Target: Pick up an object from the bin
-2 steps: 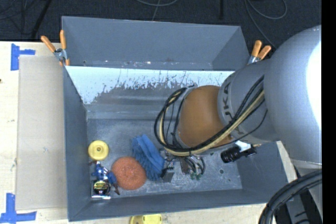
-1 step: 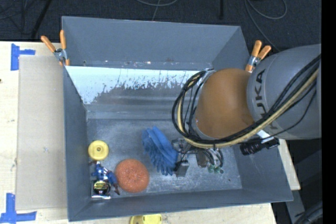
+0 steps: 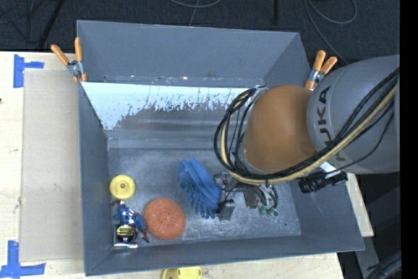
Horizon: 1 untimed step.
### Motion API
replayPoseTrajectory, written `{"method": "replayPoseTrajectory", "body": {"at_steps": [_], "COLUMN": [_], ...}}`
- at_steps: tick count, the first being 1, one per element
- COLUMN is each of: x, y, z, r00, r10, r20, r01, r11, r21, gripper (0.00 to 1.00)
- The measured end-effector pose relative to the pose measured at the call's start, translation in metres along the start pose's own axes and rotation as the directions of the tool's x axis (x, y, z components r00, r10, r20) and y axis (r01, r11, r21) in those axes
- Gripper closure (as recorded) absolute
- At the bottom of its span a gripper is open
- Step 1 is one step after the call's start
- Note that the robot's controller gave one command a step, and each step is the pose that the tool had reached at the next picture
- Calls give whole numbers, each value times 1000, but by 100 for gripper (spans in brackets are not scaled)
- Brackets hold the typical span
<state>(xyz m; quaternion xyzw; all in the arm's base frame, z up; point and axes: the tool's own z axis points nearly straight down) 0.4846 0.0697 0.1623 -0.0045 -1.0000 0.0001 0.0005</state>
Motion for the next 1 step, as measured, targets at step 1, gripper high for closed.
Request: {"method": "replayPoseTrajectory", "body": {"at_steps": [1], "x": [0], "y": [-7], "z": [-76], "r00": [1000], "r10": [-6], "r20": [1], "r01": [6], "r11": [1000], "r21": [0], "gripper": [100]}}
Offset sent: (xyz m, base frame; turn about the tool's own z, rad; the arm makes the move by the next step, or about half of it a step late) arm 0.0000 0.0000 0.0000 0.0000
